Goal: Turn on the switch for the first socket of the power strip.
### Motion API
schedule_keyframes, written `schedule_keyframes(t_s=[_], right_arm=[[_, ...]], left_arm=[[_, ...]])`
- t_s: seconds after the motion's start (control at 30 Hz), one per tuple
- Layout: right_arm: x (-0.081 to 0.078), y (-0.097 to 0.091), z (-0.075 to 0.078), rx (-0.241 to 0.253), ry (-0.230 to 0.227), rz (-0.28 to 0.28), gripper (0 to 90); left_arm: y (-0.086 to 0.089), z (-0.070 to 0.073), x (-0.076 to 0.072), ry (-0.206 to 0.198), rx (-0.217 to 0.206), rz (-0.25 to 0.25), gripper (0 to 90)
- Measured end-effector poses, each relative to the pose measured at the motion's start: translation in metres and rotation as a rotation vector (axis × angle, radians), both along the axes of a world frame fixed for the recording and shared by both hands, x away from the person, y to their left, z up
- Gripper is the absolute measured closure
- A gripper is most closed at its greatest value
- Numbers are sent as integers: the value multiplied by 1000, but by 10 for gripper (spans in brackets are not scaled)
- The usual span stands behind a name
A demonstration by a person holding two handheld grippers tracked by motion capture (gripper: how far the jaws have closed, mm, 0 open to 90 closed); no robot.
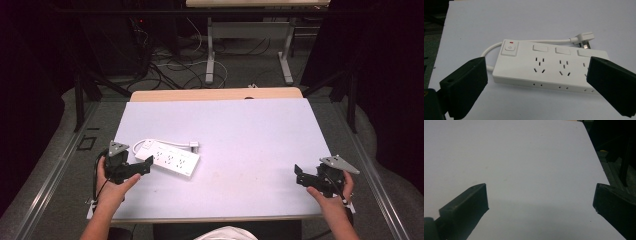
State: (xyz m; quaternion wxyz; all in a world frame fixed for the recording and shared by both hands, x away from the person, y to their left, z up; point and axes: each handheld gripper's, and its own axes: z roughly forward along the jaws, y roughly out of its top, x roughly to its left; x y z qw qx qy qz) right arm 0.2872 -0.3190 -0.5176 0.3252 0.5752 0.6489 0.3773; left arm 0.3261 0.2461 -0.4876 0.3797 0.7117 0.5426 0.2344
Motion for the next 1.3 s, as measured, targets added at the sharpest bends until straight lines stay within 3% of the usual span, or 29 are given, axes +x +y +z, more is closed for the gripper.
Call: schedule_keyframes(t_s=[0.2,0.23,0.33,0.43,0.5,0.67,0.77,0.8,0.87,0.93,1.17,1.2,1.3], right_arm=[[6,4,-3,3,-3,2,0],[6,5,-4,0,19,9,0],[9,8,-8,-12,5,15,0],[9,8,-6,-11,27,31,0],[11,10,-7,-10,7,29,0],[9,11,-6,-17,32,32,0],[9,11,-8,-13,20,22,0],[7,10,-7,-13,44,28,0],[8,10,-9,-3,20,18,0],[7,10,-9,-1,44,21,0],[7,11,-10,-7,35,27,0],[8,12,-12,-8,7,13,0],[7,10,-10,-9,31,25,0]], left_arm=[[-1,6,0,18,7,13,59],[-1,8,1,17,-2,17,59],[-2,13,1,20,-4,14,59],[-4,15,2,22,-10,11,60],[-4,17,3,33,-12,4,60],[-6,18,5,35,-14,4,67],[-6,22,6,37,-11,8,86],[-5,23,7,37,-7,8,91],[-5,25,9,39,-12,16,96],[-5,29,13,43,-20,12,102],[-9,35,21,38,-34,10,109],[-10,35,22,40,-34,9,110],[-13,38,24,39,-23,7,134]])
